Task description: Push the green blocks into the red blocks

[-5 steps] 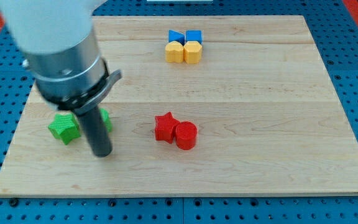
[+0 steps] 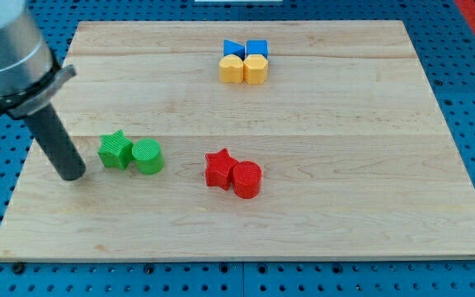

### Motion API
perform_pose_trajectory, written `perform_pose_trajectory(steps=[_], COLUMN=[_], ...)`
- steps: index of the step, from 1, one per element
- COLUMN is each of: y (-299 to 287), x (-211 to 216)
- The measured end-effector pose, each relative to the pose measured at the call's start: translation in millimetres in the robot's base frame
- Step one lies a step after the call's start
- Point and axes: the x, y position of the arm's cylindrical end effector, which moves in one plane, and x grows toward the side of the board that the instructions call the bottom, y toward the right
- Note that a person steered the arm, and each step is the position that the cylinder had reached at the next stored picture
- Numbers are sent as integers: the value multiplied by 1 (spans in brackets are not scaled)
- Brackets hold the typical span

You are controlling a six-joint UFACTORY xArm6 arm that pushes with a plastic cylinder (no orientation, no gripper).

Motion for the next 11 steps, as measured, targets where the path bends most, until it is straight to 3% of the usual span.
perform_pose_trajectory(steps=[1, 3, 5, 6, 7, 9, 11], y=[3, 105, 2, 8, 38, 129, 74], x=[-23, -18, -27, -22, -57, -30, -64])
